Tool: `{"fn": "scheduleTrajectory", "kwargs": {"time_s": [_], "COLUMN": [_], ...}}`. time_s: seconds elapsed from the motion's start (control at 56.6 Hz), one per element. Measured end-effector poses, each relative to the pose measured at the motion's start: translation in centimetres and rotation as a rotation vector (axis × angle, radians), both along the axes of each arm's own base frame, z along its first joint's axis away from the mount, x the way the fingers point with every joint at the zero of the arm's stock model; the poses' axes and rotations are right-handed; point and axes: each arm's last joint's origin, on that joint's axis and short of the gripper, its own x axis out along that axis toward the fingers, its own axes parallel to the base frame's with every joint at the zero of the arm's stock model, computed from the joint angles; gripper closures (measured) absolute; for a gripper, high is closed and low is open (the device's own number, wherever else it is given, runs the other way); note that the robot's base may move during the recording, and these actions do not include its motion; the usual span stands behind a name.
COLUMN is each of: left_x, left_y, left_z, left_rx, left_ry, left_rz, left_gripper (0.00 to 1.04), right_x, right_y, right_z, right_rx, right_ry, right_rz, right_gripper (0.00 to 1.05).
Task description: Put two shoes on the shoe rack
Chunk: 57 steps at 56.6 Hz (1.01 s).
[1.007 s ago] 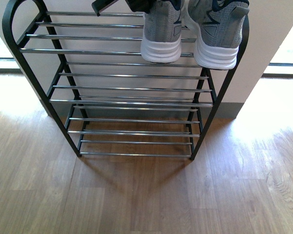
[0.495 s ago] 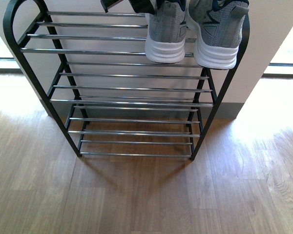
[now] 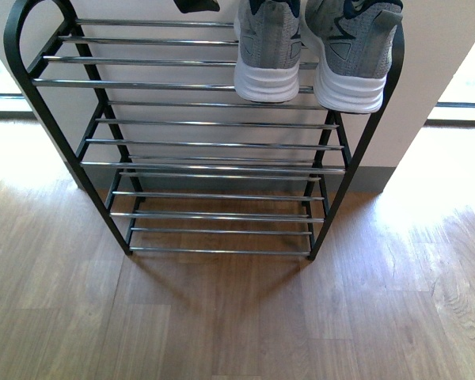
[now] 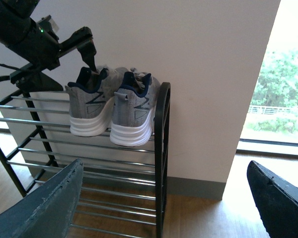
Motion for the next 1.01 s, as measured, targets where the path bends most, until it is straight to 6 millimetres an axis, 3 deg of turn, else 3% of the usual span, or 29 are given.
{"fn": "scheduleTrajectory", "kwargs": {"time_s": [0.177, 0.406, 0.689, 1.007], "left_x": [-1.0, -3.7, -9.8, -18.0], "left_y": [0.6, 2.1, 6.0, 11.1], "left_z": [1.3, 2.9, 6.5, 7.6], "left_rx": [0.015, 0.075, 0.157, 0.289], "left_ry": [-0.042, -0.133, -0.296, -0.394], "left_rz": [0.025, 0.066, 0.113, 0.179], "left_gripper": [0.09, 0.09, 0.09, 0.09], "right_x": [0.0, 0.0, 0.0, 0.0], "right_y": [0.0, 0.0, 0.0, 0.0], "right_z": [0.0, 0.0, 0.0, 0.0], "right_rx": [0.0, 0.0, 0.0, 0.0], "right_ry": [0.0, 0.0, 0.0, 0.0], "right_rz": [0.0, 0.0, 0.0, 0.0], "right_gripper": [0.09, 0.09, 0.09, 0.09]}}
